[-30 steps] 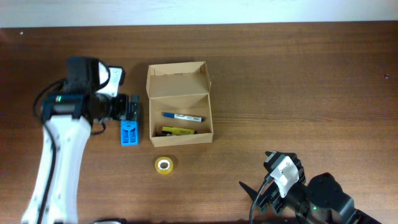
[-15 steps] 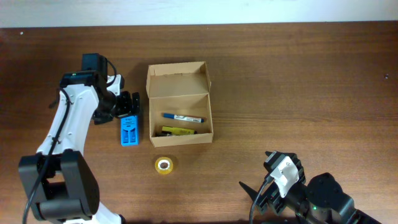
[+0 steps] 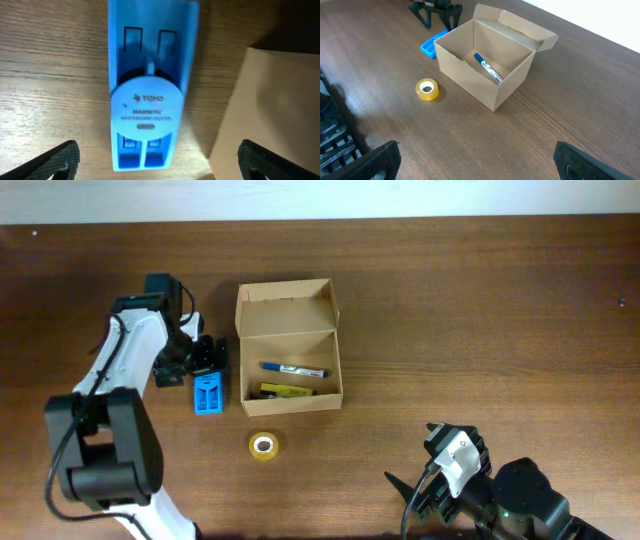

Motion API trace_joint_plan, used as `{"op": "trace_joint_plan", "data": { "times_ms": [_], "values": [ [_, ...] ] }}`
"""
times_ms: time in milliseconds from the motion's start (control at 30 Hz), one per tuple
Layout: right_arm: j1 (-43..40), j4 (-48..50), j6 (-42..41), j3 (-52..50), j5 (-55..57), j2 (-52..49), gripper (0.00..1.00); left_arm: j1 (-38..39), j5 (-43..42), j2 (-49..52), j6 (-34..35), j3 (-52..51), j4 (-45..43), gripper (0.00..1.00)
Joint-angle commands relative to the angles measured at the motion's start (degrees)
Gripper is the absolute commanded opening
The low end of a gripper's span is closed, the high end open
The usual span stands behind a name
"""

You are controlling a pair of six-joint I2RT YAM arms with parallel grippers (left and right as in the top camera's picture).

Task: Pack container
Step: 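Move the left gripper to the blue duster and grasp it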

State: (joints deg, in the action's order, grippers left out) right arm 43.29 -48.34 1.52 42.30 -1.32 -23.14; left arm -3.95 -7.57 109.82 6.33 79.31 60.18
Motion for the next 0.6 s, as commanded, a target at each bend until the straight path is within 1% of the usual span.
{"op": "trace_joint_plan", "data": {
  "times_ms": [0, 433, 500, 567],
  "values": [
    [0.2, 0.2, -0.5, 0.1, 0.7, 0.3, 0.99, -0.1, 3.0, 2.7, 0.5, 0.7, -0.2, 1.00],
    [0.2, 0.2, -0.5, 0.1, 0.7, 0.3, 0.99, 1.0, 8.5, 7.6, 0.5, 0.7, -0.4, 1.00],
    [0.2, 0.2, -0.5, 0.1, 0.7, 0.3, 0.99, 1.7, 9.2, 7.8, 0.5, 0.7, -0.4, 0.94],
    [0.2, 0.2, -0.5, 0.1, 0.7, 0.3, 0.99, 2.1, 9.8, 7.8, 0.5, 0.7, -0.4, 0.83]
  ]
}}
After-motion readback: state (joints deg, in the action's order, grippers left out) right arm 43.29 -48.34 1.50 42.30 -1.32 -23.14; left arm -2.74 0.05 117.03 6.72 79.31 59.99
